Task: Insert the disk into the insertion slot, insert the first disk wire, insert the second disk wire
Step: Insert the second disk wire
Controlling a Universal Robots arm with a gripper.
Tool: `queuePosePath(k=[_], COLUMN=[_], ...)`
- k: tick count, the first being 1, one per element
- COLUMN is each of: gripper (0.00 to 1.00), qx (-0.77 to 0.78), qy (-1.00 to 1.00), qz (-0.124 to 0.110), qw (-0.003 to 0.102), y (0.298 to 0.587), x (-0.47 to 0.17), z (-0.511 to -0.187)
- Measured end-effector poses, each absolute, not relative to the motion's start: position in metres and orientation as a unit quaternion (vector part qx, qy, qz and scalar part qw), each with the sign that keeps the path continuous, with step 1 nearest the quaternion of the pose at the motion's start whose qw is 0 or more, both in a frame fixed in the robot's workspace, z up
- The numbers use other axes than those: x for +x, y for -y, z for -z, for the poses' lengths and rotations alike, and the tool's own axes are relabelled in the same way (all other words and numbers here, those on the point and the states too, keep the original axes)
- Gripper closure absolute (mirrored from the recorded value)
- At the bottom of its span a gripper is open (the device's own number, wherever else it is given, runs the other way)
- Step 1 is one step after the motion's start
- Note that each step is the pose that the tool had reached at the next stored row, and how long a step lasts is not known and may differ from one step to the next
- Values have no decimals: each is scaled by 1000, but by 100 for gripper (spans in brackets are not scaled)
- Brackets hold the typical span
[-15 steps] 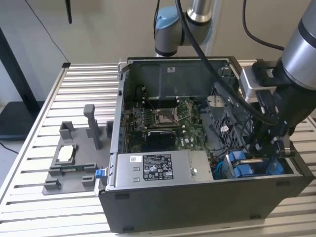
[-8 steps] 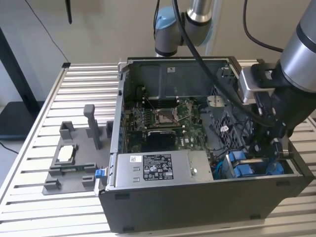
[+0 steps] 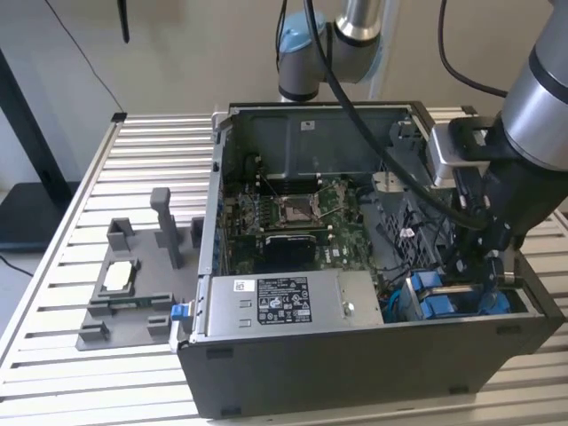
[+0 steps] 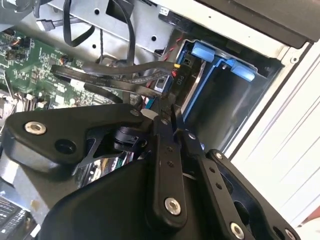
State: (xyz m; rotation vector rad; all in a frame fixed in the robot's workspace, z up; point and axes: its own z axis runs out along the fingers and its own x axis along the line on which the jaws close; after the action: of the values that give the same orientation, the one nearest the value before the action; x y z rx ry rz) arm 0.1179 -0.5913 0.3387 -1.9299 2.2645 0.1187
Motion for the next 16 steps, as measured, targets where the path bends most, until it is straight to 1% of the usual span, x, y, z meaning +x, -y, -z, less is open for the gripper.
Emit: queuePosePath(k=[6,10,12,15,16], gripper=[84,84,84,84,84], qx=[-646,-648,-650,-650,-651], qy=[-758,-758,-757,-757,-756], qz=[-38,-11,-5,-4,-1], qw=[82,74,69,69,71], y=[591,585,585,585,584], x=[111,109,109,109,109], z=[-350,-350,-350,-350,-349])
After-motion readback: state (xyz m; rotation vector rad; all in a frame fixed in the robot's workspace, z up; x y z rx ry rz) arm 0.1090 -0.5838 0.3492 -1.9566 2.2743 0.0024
